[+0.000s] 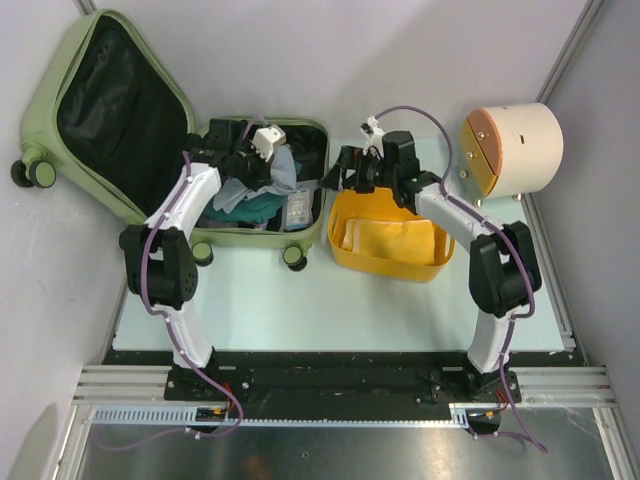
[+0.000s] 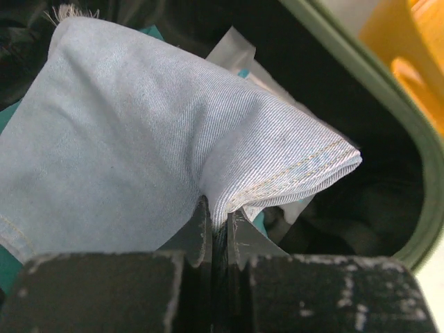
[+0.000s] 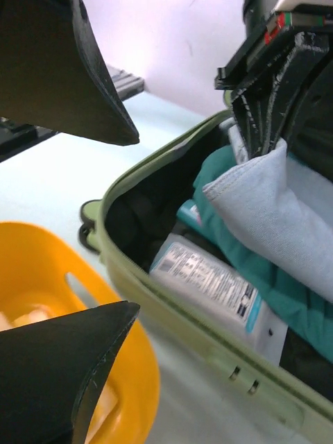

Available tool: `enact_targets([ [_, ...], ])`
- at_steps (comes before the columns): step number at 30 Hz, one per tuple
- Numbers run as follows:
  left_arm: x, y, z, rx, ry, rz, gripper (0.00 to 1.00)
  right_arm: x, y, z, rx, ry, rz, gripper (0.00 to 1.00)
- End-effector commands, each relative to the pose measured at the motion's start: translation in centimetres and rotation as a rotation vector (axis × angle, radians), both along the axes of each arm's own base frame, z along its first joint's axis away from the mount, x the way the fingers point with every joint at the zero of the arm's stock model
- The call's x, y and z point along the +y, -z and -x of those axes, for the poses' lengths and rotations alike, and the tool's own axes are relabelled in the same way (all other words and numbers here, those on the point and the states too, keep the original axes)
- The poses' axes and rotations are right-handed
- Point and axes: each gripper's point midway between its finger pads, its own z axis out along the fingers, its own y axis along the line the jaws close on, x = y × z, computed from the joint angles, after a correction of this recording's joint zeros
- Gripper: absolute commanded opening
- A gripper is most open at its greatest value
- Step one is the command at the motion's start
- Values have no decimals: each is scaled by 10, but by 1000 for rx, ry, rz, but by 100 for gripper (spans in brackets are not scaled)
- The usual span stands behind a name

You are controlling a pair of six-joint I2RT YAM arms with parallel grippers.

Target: Open, take out, and arrange the luggage

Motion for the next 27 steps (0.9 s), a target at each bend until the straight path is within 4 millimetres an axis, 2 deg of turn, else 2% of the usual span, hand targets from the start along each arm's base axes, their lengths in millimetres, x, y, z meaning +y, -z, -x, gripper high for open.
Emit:
enact_targets([
  [1,-26,-61,5,-11,-32,221,0,38,-32,-9,-13,-55,-219,100],
  [2,-29,-57,5,14,-39,238,0,44,-42,-13,-36,-56,-256,100],
  [3,-29,-56,5,24,-47,246,0,52,-30,-15,-19,-63,-252,100],
  [5,-32,-55,5,58,-60,286,0,62,-32,-22,-1,-50,-276,100],
  [6,-34,-54,5,70,-62,300,0,68,-22,-25,31,-43,-284,100],
  [10,-41,-58,8,96,-63,359,0,79,-18,-34,82,1,-316,100],
  [16,-52,-52,16,126,-62,397,0,90,-19,-36,124,42,-340,100],
  [21,-71,-48,25,156,-56,436,0,98,-21,-35,127,33,-349,100],
  [24,-82,-50,31,162,-39,469,0,97,-13,-35,146,43,-332,100],
  [27,-90,-53,36,147,-31,496,0,89,1,-39,173,93,-295,95],
])
